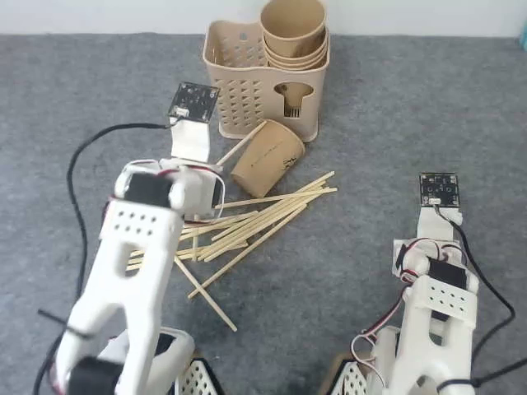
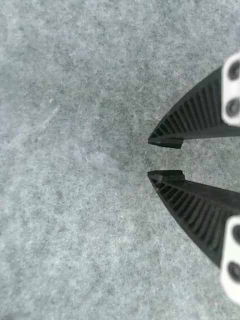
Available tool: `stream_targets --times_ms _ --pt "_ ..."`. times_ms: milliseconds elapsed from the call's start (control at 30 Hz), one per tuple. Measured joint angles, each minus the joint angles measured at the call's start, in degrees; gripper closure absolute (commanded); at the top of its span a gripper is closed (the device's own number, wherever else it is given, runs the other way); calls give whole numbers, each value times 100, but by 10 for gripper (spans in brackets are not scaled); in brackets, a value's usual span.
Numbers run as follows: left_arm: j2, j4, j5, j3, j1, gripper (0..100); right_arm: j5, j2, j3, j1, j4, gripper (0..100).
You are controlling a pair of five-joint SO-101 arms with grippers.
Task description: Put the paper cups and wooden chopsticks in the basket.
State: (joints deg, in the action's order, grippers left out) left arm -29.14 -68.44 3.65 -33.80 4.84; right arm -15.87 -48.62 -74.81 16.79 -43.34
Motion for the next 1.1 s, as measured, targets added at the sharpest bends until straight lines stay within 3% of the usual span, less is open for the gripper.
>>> stream_targets --times_ms 433,667,933,1100 --pt "-378 132 0 448 123 989 0 0 0 0 0 903" --pt "-378 132 -334 826 149 986 0 0 0 0 0 903" --pt "-404 756 -870 -668 149 760 0 0 0 0 0 903" --pt "-404 1204 -905 -1635 -88 739 0 0 0 0 0 903"
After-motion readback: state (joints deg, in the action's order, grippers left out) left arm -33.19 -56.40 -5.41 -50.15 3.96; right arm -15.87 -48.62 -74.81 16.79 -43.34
